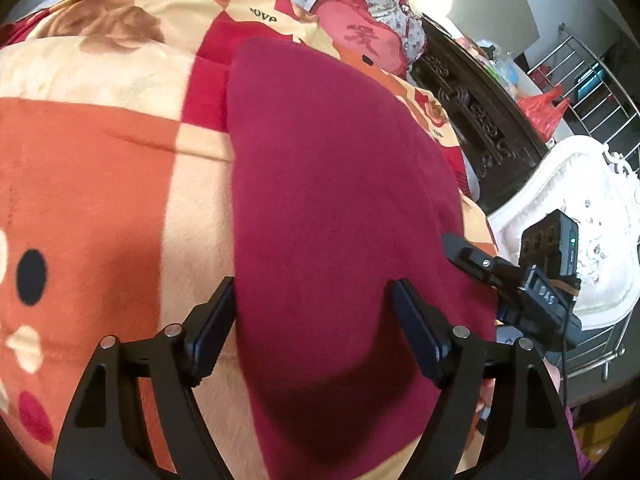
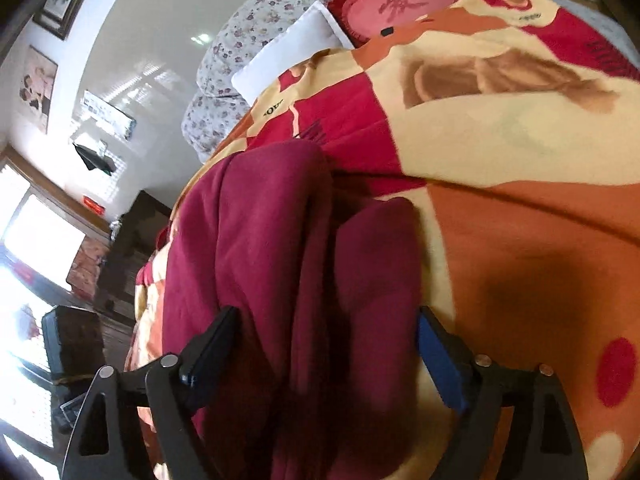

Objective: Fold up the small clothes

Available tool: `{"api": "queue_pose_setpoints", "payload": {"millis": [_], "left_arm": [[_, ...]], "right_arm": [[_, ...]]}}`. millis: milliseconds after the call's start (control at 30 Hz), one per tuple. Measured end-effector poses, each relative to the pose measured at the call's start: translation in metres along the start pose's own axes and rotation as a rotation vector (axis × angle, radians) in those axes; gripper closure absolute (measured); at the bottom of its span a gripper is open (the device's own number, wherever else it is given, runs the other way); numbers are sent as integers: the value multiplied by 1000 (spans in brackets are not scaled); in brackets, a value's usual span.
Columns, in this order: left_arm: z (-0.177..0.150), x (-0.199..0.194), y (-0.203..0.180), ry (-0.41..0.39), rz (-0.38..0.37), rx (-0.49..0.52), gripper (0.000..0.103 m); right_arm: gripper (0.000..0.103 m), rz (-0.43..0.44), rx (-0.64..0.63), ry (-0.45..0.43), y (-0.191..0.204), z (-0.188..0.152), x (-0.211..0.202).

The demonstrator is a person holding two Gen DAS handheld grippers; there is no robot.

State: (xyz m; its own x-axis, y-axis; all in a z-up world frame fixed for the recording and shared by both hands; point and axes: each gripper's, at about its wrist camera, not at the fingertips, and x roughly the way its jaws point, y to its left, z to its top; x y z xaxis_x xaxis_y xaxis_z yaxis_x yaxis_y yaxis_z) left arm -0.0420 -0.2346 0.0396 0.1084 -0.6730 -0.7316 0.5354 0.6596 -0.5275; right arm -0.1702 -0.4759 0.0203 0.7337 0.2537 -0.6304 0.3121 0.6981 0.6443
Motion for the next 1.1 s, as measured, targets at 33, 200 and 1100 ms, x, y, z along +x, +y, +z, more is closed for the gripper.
{"api": "queue_pose_setpoints", "payload": {"millis": [33, 200, 1100], "left_arm": [[1, 2, 0, 2, -1, -5, 22], [4, 10, -1, 19, -7, -35, 23], [-88, -119, 29, -35, 288, 21, 46]], "right_arm": [[15, 1, 4, -2, 0, 0, 2], [26, -5, -15, -8, 9, 0, 4], [46, -85, -226, 9, 130, -97, -48]]}}
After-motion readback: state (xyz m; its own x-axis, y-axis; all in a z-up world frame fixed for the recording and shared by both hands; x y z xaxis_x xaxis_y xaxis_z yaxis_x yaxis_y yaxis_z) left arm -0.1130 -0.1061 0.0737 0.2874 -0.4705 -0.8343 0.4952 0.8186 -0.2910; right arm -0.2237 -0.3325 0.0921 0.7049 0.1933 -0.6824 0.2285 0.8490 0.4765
